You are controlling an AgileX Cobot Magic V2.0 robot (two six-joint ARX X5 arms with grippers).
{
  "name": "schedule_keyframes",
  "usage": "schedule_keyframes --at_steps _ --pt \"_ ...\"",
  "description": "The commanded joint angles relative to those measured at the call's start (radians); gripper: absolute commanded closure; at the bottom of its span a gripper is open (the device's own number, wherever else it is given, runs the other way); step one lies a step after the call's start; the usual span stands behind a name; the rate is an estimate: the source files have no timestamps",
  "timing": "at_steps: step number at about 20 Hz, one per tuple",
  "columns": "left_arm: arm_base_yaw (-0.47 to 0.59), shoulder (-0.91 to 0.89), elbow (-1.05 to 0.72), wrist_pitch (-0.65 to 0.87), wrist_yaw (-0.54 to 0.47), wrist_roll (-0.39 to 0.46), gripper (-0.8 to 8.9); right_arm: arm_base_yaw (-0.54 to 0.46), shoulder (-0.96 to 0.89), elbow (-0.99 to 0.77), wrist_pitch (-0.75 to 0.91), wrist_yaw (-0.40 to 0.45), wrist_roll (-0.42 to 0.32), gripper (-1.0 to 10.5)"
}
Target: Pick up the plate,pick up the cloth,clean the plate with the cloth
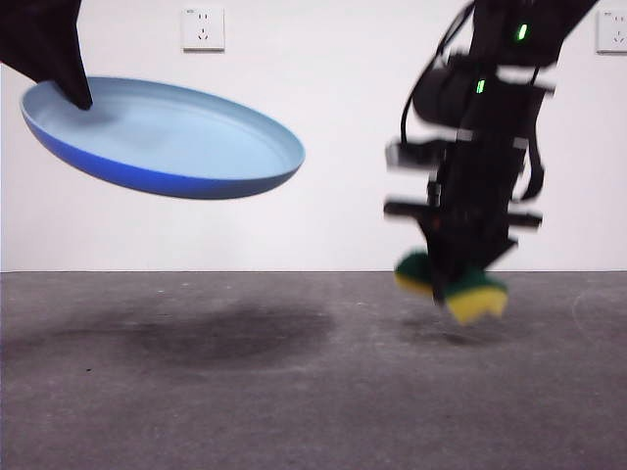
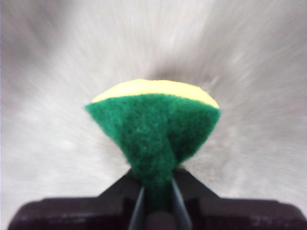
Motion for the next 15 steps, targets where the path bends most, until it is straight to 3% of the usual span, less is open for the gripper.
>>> schedule_keyframes --at_steps 1,4,7,11,13,15 --pt "-0.005 0.022 -0.006 0.026 0.0 0.005 8.22 0.003 -0.105 0.0 -0.002 -0.084 0.119 9.6" --pt "-0.011 0.054 -0.006 0.058 0.002 -0.004 8.23 0.007 -0.236 0.0 -0.003 -0.229 0.169 9.6" --pt "-0.036 0.086 -0.006 0.077 0.029 -0.031 8.22 0.052 -0.339 0.0 -0.001 -0.282 0.191 9.6" --pt "-0.103 0.102 -0.006 0.103 0.143 -0.064 8.22 0.153 -0.378 0.0 0.024 -0.253 0.194 9.6" --pt "-0.142 0.102 -0.006 0.118 0.186 -0.087 8.22 0.198 -0.358 0.0 0.033 -0.135 0.194 9.6" --pt "-0.175 0.102 -0.006 0.118 0.199 -0.088 8.22 0.235 -0.33 0.0 0.043 -0.079 0.195 9.6"
